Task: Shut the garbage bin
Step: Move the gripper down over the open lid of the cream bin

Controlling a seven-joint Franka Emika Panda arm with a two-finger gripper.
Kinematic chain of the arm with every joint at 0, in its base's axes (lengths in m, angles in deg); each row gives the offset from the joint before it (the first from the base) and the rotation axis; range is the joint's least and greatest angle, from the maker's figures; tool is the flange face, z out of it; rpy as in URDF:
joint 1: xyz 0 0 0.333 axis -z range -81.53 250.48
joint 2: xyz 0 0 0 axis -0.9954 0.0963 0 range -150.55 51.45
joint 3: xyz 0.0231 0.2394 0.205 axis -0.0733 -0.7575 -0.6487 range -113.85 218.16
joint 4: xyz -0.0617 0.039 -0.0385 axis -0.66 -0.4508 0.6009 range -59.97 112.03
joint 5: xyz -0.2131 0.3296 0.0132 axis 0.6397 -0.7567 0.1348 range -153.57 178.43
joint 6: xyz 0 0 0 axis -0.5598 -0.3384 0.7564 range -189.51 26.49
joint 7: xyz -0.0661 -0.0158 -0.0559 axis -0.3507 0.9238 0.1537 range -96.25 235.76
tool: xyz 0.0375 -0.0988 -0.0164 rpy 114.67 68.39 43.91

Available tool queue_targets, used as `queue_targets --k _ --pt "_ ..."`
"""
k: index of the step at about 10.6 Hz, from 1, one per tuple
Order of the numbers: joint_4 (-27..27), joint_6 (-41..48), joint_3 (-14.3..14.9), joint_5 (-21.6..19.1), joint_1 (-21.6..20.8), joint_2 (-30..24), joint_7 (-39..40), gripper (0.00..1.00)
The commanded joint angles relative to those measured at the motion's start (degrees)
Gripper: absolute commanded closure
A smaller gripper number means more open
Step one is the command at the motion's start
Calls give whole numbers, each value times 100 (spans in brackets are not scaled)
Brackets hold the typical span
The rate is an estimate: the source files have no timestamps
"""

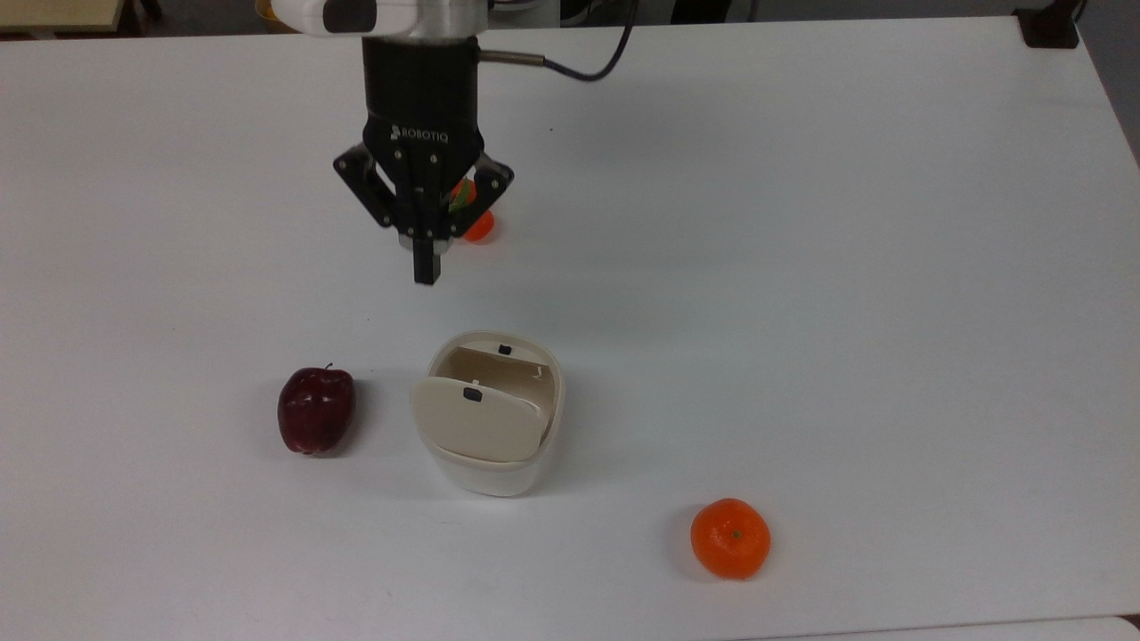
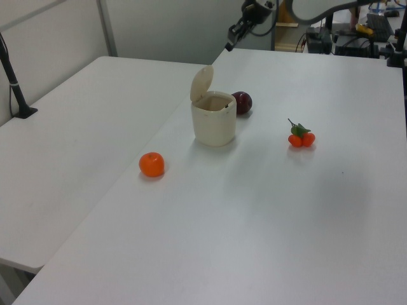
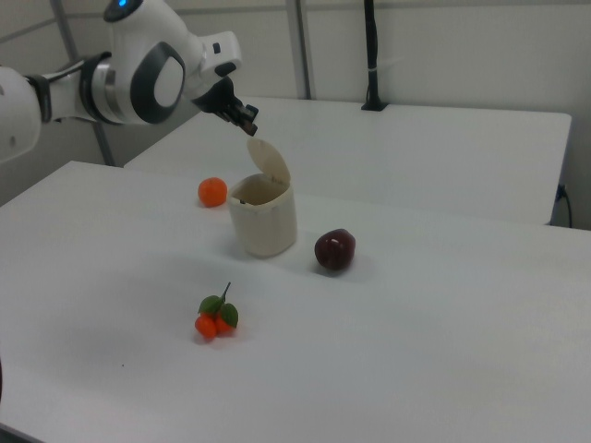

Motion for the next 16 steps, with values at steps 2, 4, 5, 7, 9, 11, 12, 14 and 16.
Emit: queue_targets --k 2,4,5,7,9,11,12,14,16 --pt "-42 -1708 36 21 -28 618 -111 100" --pt "-42 -2280 36 30 -28 873 -111 100" --pt "-51 -2492 36 38 -28 987 -93 100" --pt "-51 -2704 36 38 -37 1111 -93 100" --pt "-42 -2705 36 38 -37 1129 -85 100" --pt "-33 -2609 36 47 -37 1094 -15 100" --pt "-16 -2277 36 47 -46 1059 21 100" --pt "-42 -1338 27 38 -81 937 99 100" --pt "-51 -451 -17 30 -125 892 100 100"
